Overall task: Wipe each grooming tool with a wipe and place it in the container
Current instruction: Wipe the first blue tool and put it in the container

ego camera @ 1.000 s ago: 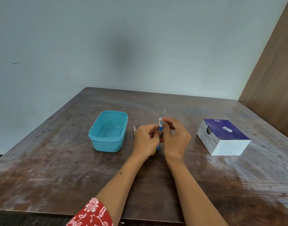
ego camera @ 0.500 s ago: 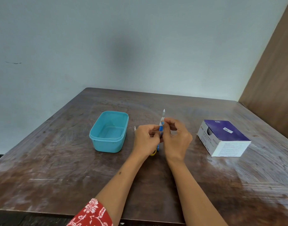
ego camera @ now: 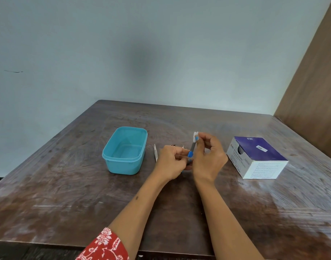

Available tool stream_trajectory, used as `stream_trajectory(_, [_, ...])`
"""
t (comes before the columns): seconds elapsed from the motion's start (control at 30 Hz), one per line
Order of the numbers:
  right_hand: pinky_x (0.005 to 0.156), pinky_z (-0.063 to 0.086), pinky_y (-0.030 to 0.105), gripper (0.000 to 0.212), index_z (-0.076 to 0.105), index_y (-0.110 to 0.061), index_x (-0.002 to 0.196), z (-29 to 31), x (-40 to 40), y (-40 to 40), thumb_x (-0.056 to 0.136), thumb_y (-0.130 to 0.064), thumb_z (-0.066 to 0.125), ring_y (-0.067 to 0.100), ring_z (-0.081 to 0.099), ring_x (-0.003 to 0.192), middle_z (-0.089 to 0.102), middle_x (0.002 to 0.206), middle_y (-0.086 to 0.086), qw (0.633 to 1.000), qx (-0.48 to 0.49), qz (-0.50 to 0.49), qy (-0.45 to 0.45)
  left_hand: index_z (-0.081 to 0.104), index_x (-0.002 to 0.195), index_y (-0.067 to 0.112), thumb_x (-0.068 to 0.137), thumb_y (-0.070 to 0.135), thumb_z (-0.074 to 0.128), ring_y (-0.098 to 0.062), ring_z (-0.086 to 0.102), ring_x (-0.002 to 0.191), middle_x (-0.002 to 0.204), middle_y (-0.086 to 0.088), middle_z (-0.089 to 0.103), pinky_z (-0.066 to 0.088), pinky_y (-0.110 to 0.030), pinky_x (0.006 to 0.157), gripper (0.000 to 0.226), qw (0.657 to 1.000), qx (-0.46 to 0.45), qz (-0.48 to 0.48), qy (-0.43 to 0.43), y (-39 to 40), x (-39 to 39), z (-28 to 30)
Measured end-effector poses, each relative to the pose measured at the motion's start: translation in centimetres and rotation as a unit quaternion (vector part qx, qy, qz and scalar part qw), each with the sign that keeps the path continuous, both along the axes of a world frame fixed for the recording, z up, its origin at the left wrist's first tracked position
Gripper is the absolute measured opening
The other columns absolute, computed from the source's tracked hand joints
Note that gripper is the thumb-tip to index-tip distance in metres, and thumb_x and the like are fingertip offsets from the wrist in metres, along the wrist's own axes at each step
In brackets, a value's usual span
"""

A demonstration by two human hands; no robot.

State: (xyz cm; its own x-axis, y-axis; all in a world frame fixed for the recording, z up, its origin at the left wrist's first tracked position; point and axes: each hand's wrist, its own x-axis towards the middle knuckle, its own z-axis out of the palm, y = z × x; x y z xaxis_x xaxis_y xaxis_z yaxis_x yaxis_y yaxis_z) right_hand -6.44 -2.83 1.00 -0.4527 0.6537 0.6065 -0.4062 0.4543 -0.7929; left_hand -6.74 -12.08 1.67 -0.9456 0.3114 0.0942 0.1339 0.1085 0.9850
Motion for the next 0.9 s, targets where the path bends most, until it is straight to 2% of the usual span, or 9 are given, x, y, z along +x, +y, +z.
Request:
stream_trajectory(0.1, [0.068, 0.040, 0.002, 0.017, 0.071, -0.008, 0.085, -0.29, -0.04, -0.46, 0.078, 0.006, 0.064, 0.004, 0.059, 0.073, 0.068, 0.080, -0.003, 0.999, 0.040, 0.024, -0.025, 0.066, 0.106, 0.002, 0.086, -0.007, 0.055, -0.005, 0.069, 0.070, 0.089, -0.007, 0.070, 0.055, -0.014, 0.063, 0.024, 0.998, 0.035, 0.043, 0.014, 0.00, 0.00, 0.13])
stream_trajectory(0.2, [0.069, 0.042, 0.003, 0.018, 0.071, -0.008, 0.086, -0.51, -0.16, -0.65, 0.078, 0.006, 0.064, 0.007, 0.062, 0.073, 0.070, 0.082, 0.003, 0.997, 0.061, 0.039, -0.033, 0.067, 0.106, 0.004, 0.086, -0.005, 0.056, -0.010, 0.069, 0.078, 0.092, -0.010, 0.071, 0.055, -0.015, 0.065, 0.024, 0.996, 0.039, 0.073, 0.025, -0.18, -0.16, 0.16])
stream_trajectory(0.33, [0.068, 0.040, 0.002, 0.017, 0.070, -0.009, 0.086, -0.11, 0.05, -0.28, 0.080, 0.005, 0.063, 0.003, 0.058, 0.075, 0.065, 0.079, -0.004, 1.000, 0.020, 0.015, -0.016, 0.065, 0.110, 0.001, 0.086, -0.004, 0.057, -0.013, 0.069, 0.079, 0.097, -0.014, 0.071, 0.058, -0.021, 0.067, 0.026, 0.999, -0.021, 0.039, 0.021, -0.05, -0.16, -0.12])
stream_trajectory(0.43, [0.067, 0.039, 0.002, 0.017, 0.069, -0.009, 0.085, 0.21, 0.10, -0.11, 0.081, 0.005, 0.062, 0.001, 0.055, 0.075, 0.063, 0.077, -0.005, 1.000, 0.009, -0.004, -0.008, 0.063, 0.111, 0.000, 0.086, -0.004, 0.056, -0.011, 0.069, 0.076, 0.098, -0.014, 0.070, 0.058, -0.020, 0.066, 0.026, 0.998, -0.044, 0.020, 0.031, 0.04, -0.08, -0.33])
stream_trajectory(0.57, [0.067, 0.041, 0.003, 0.016, 0.069, -0.010, 0.084, 0.08, 0.16, -0.21, 0.079, 0.004, 0.063, 0.006, 0.059, 0.069, 0.065, 0.077, -0.003, 1.000, 0.014, 0.018, -0.015, 0.065, 0.109, 0.000, 0.086, -0.005, 0.055, -0.004, 0.066, 0.070, 0.090, -0.006, 0.069, 0.055, -0.014, 0.063, 0.026, 0.996, -0.033, 0.058, 0.065, 0.06, 0.15, -0.13])
stream_trajectory(0.67, [0.067, 0.044, 0.006, 0.015, 0.070, -0.011, 0.083, -0.14, 0.25, -0.69, 0.077, 0.002, 0.065, 0.007, 0.061, 0.067, 0.066, 0.075, -0.004, 0.997, 0.044, 0.052, -0.033, 0.066, 0.110, 0.003, 0.086, -0.004, 0.055, -0.002, 0.065, 0.072, 0.094, -0.005, 0.070, 0.054, -0.011, 0.065, 0.027, 0.991, -0.019, 0.098, 0.094, -0.05, 0.14, -0.03])
stream_trajectory(0.8, [0.068, 0.045, 0.008, 0.015, 0.070, -0.013, 0.084, -0.14, 0.14, -0.49, 0.079, 0.001, 0.065, 0.008, 0.062, 0.069, 0.067, 0.075, -0.005, 0.999, 0.026, 0.029, -0.030, 0.066, 0.109, 0.003, 0.086, -0.004, 0.055, -0.008, 0.068, 0.076, 0.095, -0.008, 0.071, 0.056, -0.016, 0.067, 0.026, 0.995, -0.030, 0.062, 0.079, -0.18, -0.03, -0.15])
stream_trajectory(0.9, [0.067, 0.043, 0.006, 0.016, 0.069, -0.012, 0.085, 0.03, 0.06, -0.11, 0.080, 0.002, 0.064, 0.010, 0.062, 0.070, 0.065, 0.077, -0.006, 1.000, 0.012, 0.001, -0.009, 0.066, 0.108, 0.004, 0.086, -0.004, 0.057, -0.009, 0.069, 0.078, 0.093, -0.008, 0.071, 0.058, -0.021, 0.071, 0.025, 0.997, -0.045, 0.034, 0.061, -0.12, -0.09, -0.26])
